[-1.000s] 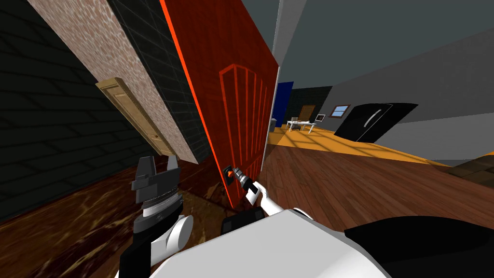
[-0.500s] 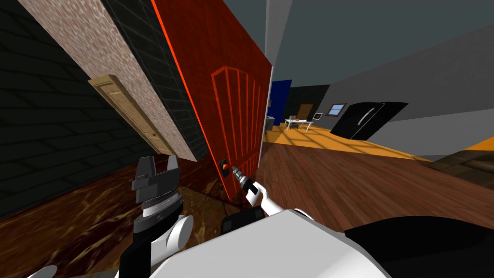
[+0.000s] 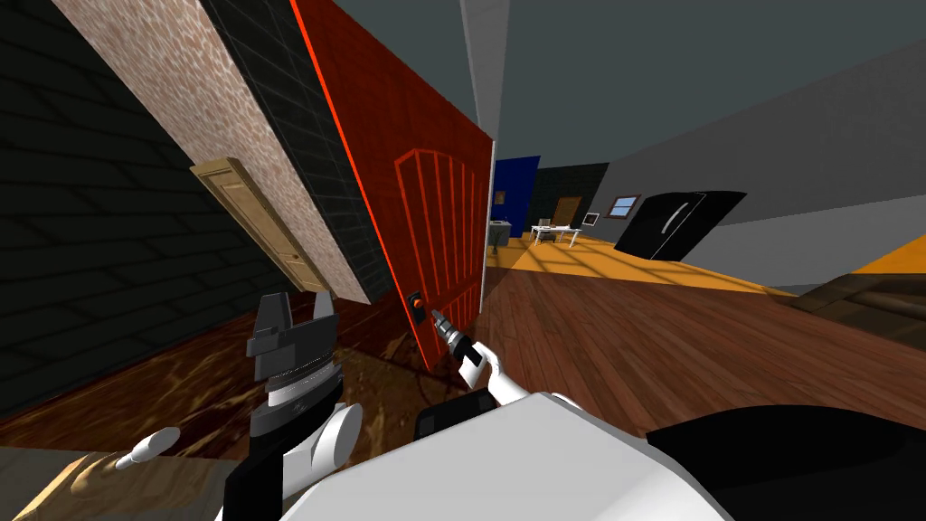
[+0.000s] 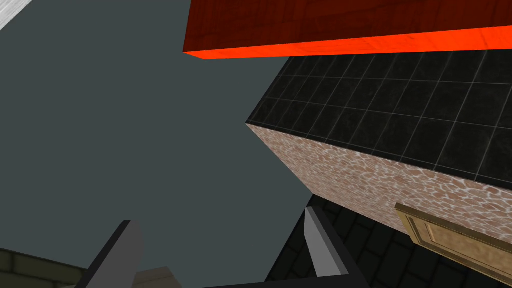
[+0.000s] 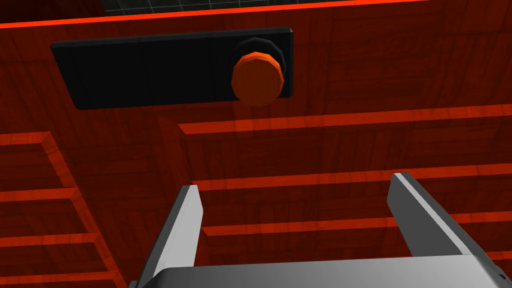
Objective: Push the door open
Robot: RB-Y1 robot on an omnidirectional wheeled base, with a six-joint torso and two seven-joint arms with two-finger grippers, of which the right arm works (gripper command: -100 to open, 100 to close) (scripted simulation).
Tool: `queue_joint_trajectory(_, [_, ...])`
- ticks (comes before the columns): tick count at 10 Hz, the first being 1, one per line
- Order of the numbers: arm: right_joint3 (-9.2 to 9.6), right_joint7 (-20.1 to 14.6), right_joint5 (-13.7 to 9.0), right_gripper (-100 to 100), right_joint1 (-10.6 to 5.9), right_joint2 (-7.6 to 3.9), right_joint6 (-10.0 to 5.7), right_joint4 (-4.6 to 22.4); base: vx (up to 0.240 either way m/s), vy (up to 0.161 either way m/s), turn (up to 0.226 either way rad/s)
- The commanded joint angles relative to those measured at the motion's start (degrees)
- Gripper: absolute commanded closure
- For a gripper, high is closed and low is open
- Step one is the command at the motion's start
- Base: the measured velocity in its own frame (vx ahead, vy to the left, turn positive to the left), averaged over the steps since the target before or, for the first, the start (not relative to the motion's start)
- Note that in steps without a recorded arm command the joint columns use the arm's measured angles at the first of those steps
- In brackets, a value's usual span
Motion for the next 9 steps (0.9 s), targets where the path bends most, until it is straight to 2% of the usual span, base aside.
queue_joint_trajectory(1, [-0.25, 0.1, 0.0, -100, -0.13, -0.32, -0.19, 0.2, 0.155, 0.102, 0.021])
queue_joint_trajectory(4, [-0.87, 0.4, 0.1, -100, -0.46, -0.12, -0.73, 1.0, 0.162, 0.145, 0.021])
queue_joint_trajectory(7, [-1.51, 0.7, 0.1, -100, -0.8, 1.01, -1.29, 1.8, 0.176, 0.12, 0.03])
queue_joint_trajectory(8, [-1.39, 0.7, 0.1, -100, -0.77, 0.76, -1.16, 1.7, 0.066, 0.043, -0.001])
queue_joint_trajectory(9, [-1.39, 0.7, 0.1, 100, -0.77, 0.76, -1.16, 1.7, -0.007, -0.004, -0.002])
